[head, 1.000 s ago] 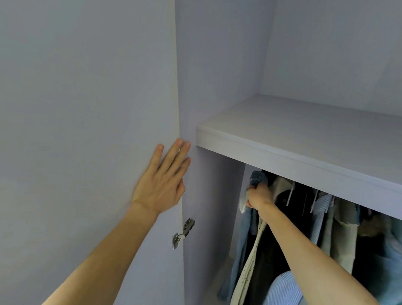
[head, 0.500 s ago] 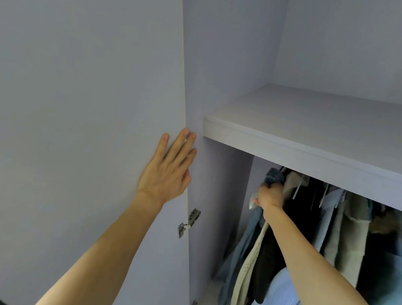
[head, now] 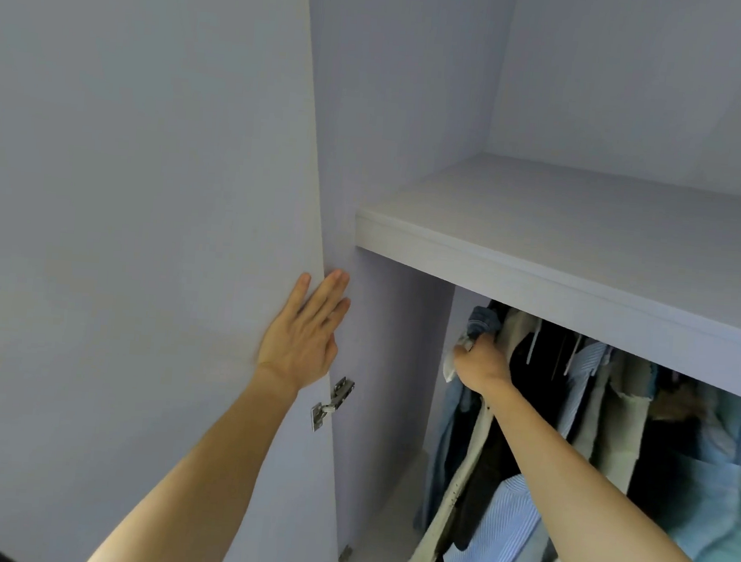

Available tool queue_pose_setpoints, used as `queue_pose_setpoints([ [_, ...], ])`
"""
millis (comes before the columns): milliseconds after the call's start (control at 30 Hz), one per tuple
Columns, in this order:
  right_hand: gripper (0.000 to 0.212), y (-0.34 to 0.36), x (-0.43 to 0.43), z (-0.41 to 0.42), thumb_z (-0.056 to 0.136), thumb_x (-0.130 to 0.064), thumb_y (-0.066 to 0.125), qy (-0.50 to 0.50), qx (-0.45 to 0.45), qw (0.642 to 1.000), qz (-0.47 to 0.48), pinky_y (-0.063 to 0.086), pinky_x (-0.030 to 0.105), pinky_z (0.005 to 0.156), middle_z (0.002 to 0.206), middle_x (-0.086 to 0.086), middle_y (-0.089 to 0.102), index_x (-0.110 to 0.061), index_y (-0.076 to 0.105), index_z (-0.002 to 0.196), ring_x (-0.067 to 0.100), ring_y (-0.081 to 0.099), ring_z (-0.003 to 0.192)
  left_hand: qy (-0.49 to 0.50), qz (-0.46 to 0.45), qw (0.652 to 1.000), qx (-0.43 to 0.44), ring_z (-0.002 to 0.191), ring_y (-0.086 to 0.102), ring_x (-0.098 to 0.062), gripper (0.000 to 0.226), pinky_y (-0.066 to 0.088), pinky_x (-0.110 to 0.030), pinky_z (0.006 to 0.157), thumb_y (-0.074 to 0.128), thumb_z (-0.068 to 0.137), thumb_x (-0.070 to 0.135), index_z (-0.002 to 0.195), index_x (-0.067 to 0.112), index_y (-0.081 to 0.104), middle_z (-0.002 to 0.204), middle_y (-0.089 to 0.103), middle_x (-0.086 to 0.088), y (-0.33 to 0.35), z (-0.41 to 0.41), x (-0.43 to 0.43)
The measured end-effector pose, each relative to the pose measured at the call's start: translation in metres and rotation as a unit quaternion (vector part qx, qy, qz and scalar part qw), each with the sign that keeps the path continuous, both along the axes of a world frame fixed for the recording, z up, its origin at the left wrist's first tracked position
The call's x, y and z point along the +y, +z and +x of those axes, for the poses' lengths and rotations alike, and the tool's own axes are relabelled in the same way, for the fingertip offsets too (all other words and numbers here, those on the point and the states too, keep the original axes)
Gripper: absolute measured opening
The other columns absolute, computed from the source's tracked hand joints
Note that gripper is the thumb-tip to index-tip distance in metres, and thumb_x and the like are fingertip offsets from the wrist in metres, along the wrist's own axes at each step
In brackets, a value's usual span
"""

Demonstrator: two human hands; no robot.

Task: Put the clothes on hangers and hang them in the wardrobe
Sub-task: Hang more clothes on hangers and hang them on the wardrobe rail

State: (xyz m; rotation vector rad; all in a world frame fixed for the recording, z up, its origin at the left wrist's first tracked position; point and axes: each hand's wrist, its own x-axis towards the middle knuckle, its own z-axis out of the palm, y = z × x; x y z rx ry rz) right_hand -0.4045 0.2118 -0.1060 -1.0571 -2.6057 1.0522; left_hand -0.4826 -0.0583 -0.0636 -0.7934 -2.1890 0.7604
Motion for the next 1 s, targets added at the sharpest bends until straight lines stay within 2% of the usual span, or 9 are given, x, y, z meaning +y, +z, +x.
queue_pose_setpoints([
  [133,0.032,0.017,-0.012,0.031,0.097,-0.026,0.052,0.046,-0.042,0.998,0.002,0.042,0.03,0.078,0.121,0.016,0.052,-0.003,0.048,0.119,0.03,0.055,0.098,-0.022,0.093,0.995,-0.041,0.152,-0.019,-0.025,0.073,-0.022,-0.048,0.119,0.032,0.096,0.034,0.16,0.019,-0.001,0.165,-0.018,-0.009,-0.006,0.014,-0.014],
  [200,0.036,0.025,-0.019,0.047,0.097,-0.029,0.052,0.079,-0.039,0.996,0.014,0.044,0.032,0.078,0.12,0.015,0.055,-0.003,0.049,0.123,0.027,0.055,0.096,-0.038,0.12,0.99,-0.064,0.154,-0.009,-0.022,0.076,-0.011,-0.045,0.123,0.039,0.092,0.028,0.16,0.019,0.005,0.167,-0.009,-0.006,-0.013,0.023,-0.03],
  [333,0.049,0.039,-0.054,0.085,0.101,-0.033,0.05,0.147,0.012,0.989,0.006,0.041,0.033,0.099,0.146,0.007,0.048,-0.018,0.042,0.146,0.026,0.049,0.129,-0.052,0.163,0.98,-0.1,0.154,0.004,-0.018,0.076,0.005,-0.044,0.125,0.042,0.088,0.027,0.159,0.018,0.017,0.168,0.003,-0.001,-0.03,0.045,-0.075],
  [533,0.031,0.028,-0.146,0.149,0.099,-0.036,0.054,0.284,0.104,0.952,-0.041,0.036,0.026,0.11,0.137,-0.024,0.051,-0.041,0.058,0.129,0.007,0.044,0.134,0.024,0.247,0.951,-0.186,0.154,0.013,-0.023,0.071,0.009,-0.053,0.123,0.05,0.087,0.035,0.155,0.024,0.033,0.167,0.014,-0.004,-0.058,0.129,-0.167],
  [633,0.026,0.013,-0.208,0.178,0.099,-0.034,0.055,0.355,0.11,0.928,-0.035,0.035,0.022,0.11,0.132,-0.03,0.052,-0.043,0.062,0.123,-0.003,0.045,0.128,0.124,0.312,0.903,-0.268,0.15,0.026,-0.028,0.068,0.024,-0.057,0.117,0.055,0.086,0.041,0.152,0.036,0.037,0.162,0.028,-0.005,-0.085,0.199,-0.229],
  [700,0.026,0.003,-0.255,0.199,0.099,-0.033,0.056,0.42,0.111,0.901,-0.011,0.033,0.019,0.11,0.135,-0.026,0.053,-0.04,0.064,0.123,-0.005,0.043,0.129,0.199,0.362,0.861,-0.298,0.143,0.04,-0.028,0.062,0.036,-0.055,0.111,0.042,0.085,0.045,0.147,0.037,0.045,0.152,0.046,-0.005,-0.104,0.258,-0.276],
  [833,0.027,-0.02,-0.349,0.245,0.098,-0.03,0.059,0.541,0.116,0.833,0.026,0.013,-0.003,0.102,0.138,-0.021,0.053,-0.038,0.066,0.123,0.001,0.037,0.136,0.331,0.416,0.784,-0.319,0.125,0.058,-0.028,0.059,0.048,-0.051,0.099,0.041,0.078,0.048,0.132,0.034,0.062,0.131,0.065,-0.003,-0.136,0.389,-0.365],
  [900,0.027,-0.031,-0.393,0.272,0.097,-0.031,0.06,0.603,0.122,0.787,0.042,0.017,0.007,0.11,0.14,-0.018,0.053,-0.039,0.066,0.122,0.005,0.036,0.139,0.4,0.45,0.731,-0.322,0.12,0.061,-0.028,0.059,0.049,-0.047,0.095,0.043,0.076,0.047,0.129,0.032,0.065,0.127,0.066,-0.003,-0.145,0.458,-0.401],
  [1000,0.028,-0.042,-0.456,0.319,0.097,-0.03,0.06,0.684,0.122,0.717,0.046,0.024,0.025,0.118,0.143,-0.016,0.051,-0.036,0.067,0.123,0.007,0.033,0.142,0.49,0.499,0.649,-0.299,0.128,0.053,-0.022,0.06,0.043,-0.042,0.102,0.043,0.081,0.046,0.138,0.034,0.057,0.14,0.057,0.002,-0.154,0.559,-0.441],
])
